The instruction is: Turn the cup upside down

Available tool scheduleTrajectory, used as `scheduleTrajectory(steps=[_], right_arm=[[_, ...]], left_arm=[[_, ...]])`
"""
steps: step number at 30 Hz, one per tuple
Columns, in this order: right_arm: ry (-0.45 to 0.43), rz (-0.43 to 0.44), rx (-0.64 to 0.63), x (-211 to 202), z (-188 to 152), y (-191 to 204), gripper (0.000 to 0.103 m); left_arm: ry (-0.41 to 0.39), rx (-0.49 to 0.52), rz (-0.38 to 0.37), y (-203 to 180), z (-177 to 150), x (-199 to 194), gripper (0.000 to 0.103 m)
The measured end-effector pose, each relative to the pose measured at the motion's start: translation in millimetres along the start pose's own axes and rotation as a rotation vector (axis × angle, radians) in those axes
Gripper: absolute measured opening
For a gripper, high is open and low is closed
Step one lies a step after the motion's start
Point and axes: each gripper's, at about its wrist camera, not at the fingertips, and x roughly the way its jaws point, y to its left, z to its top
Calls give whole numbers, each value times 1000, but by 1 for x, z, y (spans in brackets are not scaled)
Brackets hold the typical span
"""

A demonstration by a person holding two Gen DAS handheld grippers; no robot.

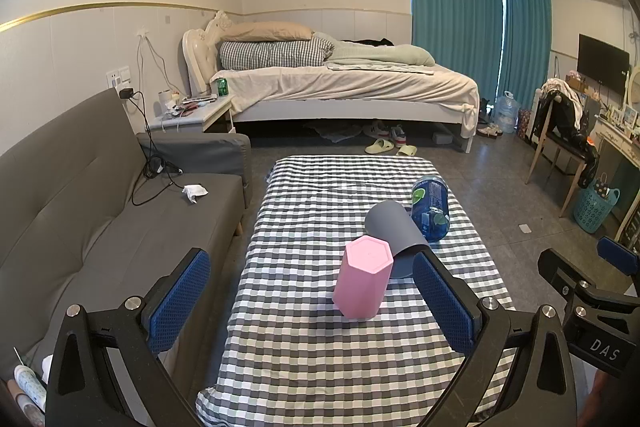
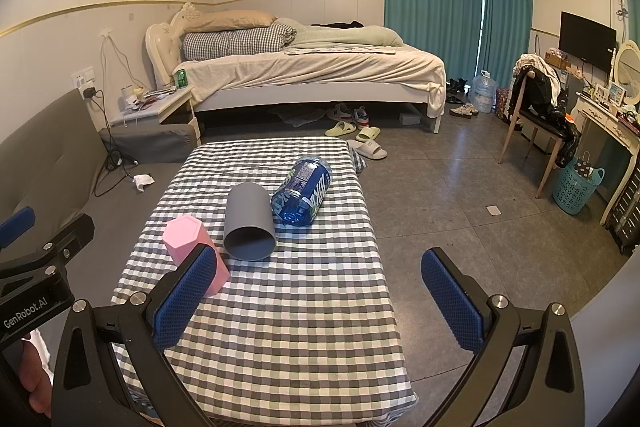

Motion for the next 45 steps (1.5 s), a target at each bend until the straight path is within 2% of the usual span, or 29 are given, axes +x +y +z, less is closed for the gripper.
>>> scheduleTrajectory(steps=[45], right_arm=[[-1, -1, -1, 0, 0, -2, 103]], left_arm=[[-2, -4, 0, 0, 2, -3, 103]])
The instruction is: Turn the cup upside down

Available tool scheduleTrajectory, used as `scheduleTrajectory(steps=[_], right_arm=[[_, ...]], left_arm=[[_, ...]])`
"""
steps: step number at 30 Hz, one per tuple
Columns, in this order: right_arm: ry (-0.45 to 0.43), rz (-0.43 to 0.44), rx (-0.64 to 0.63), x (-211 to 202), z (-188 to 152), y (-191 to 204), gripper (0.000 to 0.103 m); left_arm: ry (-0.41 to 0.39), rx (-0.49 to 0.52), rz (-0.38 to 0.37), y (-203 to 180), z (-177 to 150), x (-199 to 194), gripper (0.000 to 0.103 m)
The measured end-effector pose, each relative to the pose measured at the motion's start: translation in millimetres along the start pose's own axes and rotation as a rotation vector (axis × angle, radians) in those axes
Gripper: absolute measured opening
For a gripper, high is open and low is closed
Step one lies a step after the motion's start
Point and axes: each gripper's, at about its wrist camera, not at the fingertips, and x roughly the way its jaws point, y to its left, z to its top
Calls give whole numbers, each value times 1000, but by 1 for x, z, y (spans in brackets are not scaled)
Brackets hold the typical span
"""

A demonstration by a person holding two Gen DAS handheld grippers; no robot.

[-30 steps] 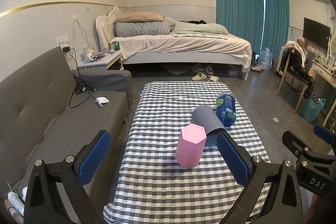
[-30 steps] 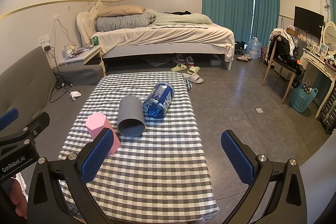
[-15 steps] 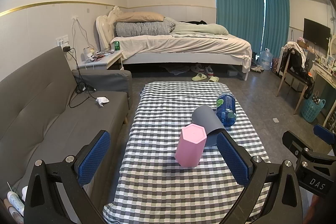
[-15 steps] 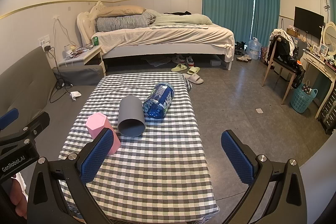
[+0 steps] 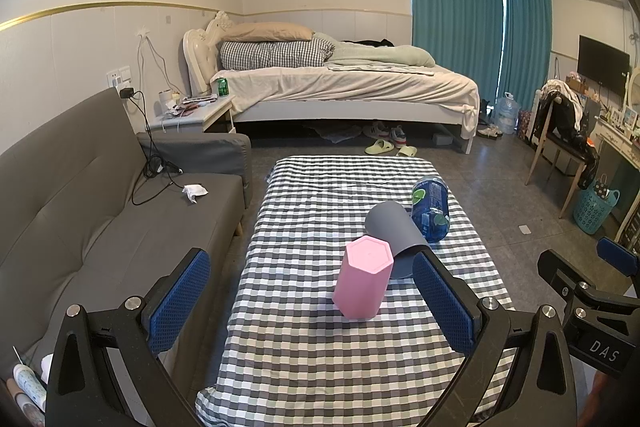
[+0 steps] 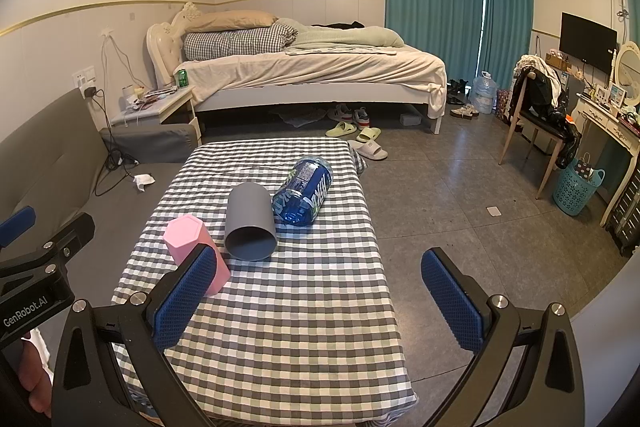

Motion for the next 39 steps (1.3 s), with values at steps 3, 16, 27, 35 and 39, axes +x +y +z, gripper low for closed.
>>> scheduleTrajectory(steps=[3, 16, 27, 35, 39], right_arm=[[0, 0, 0, 0, 0, 0, 103], [0, -1, 0, 0, 0, 0, 103], [-2, 11, -11, -1, 0, 4, 103], [51, 103, 18, 25, 20, -2, 103], [80, 88, -40, 62, 36, 7, 103]], left_arm=[[0, 0, 0, 0, 0, 0, 103], [0, -1, -1, 0, 0, 0, 103], [7, -24, -12, 3, 0, -2, 103], [16, -57, 3, 19, 14, 23, 103], [13, -65, 31, 25, 27, 48, 103]])
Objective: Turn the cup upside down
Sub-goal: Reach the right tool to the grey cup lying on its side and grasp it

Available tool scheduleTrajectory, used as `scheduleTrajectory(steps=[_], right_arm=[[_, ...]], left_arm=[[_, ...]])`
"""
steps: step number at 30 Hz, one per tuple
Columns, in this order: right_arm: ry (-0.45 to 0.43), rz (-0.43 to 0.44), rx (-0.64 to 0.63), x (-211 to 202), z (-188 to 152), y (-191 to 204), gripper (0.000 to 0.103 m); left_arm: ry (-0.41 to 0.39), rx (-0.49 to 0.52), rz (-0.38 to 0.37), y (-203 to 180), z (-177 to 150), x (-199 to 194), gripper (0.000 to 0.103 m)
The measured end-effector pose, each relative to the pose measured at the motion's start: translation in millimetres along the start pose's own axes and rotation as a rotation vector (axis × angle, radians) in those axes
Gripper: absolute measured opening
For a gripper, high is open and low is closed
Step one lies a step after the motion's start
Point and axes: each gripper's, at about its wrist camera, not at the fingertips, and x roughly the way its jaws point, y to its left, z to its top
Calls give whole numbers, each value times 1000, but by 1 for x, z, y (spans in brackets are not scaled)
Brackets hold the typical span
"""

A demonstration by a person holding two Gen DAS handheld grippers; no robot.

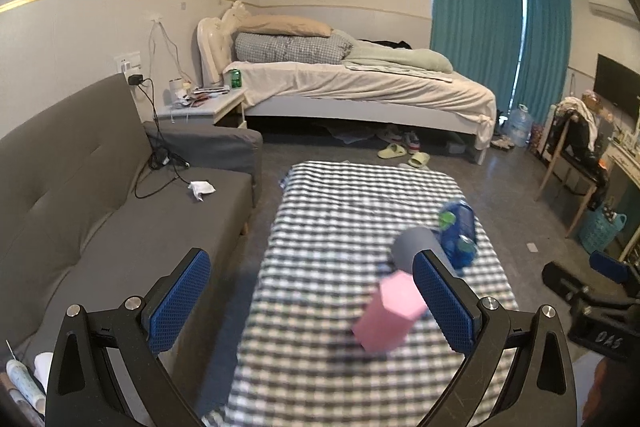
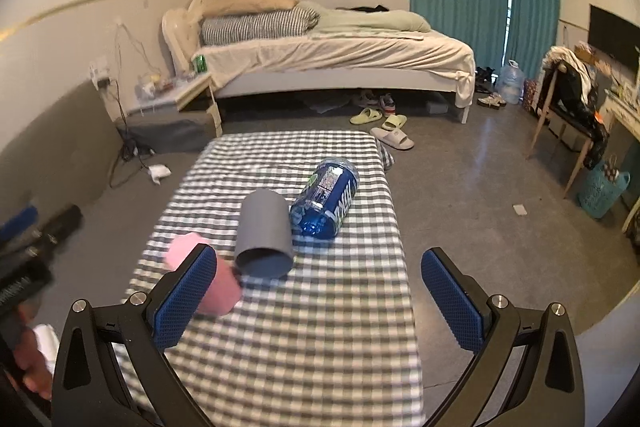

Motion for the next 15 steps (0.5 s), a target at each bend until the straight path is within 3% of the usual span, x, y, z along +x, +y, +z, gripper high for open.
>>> scheduleTrajectory(steps=[5, 9, 15], right_arm=[[38, 56, -42, 55, 8, 18, 103], [105, 82, -64, 100, -1, 31, 97], [206, 121, -1, 148, -10, 30, 92]], left_arm=[[7, 0, 49, 0, 1, 27, 103], [75, -15, 50, 2, -9, 49, 103], [135, -15, 80, 7, -24, 71, 103]])
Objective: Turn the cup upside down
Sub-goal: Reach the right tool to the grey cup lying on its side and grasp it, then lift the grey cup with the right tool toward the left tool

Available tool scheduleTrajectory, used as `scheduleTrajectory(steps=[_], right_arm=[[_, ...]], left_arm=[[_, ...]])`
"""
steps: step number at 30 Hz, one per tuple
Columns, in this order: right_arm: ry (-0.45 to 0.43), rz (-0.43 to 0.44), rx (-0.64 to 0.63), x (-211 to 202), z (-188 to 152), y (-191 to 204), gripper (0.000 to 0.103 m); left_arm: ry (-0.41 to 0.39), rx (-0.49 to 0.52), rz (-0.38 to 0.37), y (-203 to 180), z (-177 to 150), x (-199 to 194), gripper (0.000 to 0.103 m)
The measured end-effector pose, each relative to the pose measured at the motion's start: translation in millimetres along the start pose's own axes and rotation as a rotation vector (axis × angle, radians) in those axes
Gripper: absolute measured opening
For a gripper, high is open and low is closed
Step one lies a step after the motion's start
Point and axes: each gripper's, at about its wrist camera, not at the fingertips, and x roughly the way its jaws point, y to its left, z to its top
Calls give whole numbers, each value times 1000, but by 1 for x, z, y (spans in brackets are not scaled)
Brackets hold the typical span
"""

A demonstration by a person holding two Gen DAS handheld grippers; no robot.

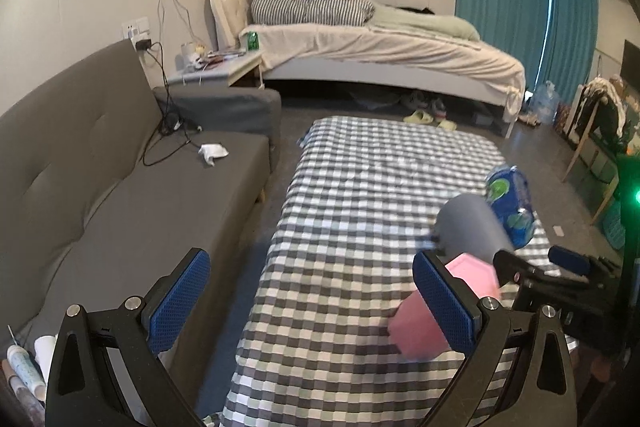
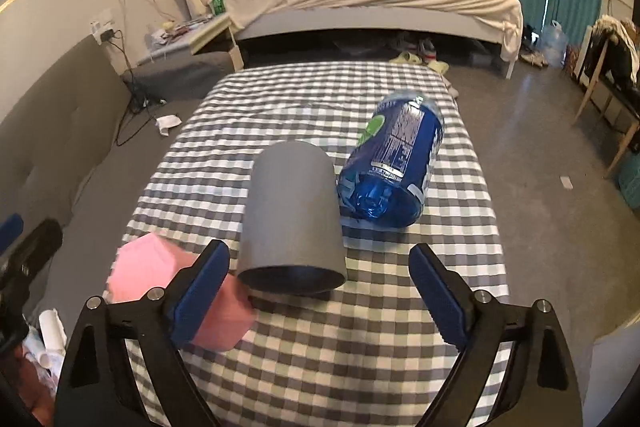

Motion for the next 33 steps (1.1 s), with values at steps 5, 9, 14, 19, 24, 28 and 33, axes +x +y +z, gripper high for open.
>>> scheduleTrajectory(steps=[5, 9, 14, 19, 24, 28, 33], right_arm=[[53, 60, 46, 25, 1, -6, 89], [73, 113, 88, 31, -2, -9, 89], [134, 206, 147, 40, -8, -16, 85], [139, 242, 154, 37, -11, -20, 72], [115, 155, 79, 14, -22, -19, 72], [141, 57, -22, -9, -49, -20, 72], [176, 25, -51, -37, -77, -28, 72]], left_arm=[[23, -17, -5, 3, -4, 10, 103], [37, -15, -6, 4, -5, 14, 103], [44, -13, -10, 4, -5, 15, 103], [31, 1, 2, 1, -5, 12, 103], [14, -2, 6, 6, -3, 2, 103], [36, -40, -49, 11, 2, -7, 103], [37, 2, -92, -1, 0, -30, 103]])
